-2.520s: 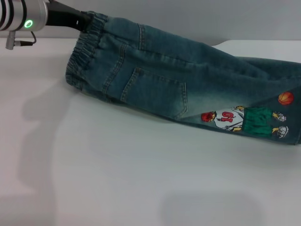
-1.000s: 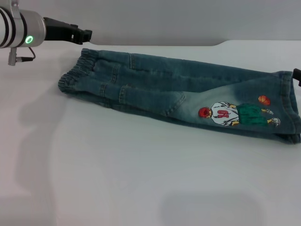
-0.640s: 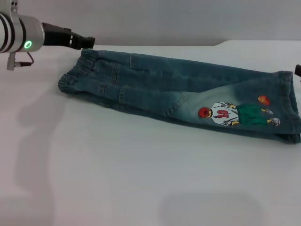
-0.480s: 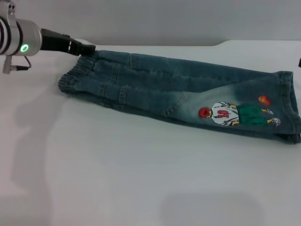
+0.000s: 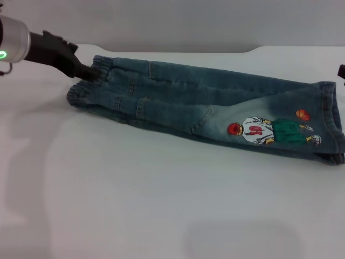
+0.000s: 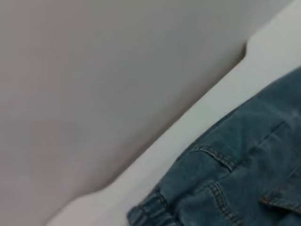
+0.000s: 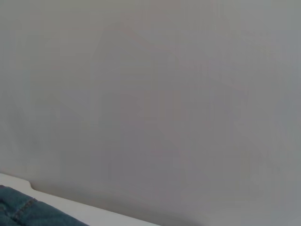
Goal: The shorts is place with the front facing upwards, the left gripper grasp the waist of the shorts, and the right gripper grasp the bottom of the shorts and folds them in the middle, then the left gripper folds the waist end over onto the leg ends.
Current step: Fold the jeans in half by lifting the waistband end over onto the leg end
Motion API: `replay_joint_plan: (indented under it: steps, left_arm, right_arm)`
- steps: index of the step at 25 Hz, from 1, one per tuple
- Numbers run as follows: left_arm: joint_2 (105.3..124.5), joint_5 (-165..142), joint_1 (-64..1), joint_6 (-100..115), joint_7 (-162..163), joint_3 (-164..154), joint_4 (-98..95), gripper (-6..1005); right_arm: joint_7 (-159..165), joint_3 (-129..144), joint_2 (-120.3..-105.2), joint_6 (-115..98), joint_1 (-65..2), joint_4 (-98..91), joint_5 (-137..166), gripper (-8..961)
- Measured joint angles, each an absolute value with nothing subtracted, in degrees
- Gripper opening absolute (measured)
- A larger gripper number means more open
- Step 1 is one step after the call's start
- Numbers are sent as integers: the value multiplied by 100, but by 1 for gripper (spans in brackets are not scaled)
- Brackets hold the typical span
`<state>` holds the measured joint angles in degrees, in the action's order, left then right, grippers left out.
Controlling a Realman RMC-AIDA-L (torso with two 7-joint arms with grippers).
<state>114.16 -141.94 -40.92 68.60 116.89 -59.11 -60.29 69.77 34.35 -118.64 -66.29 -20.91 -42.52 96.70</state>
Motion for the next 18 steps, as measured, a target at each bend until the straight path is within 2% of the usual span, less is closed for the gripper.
replay_joint_plan:
  steps: [18]
  left_arm:
    - [11592,-14987,-4054,6855,10263,-5971,-5804,845]
  right_arm:
    - [6979,3364,-11866,-6626,-2197,-3859,9360,381]
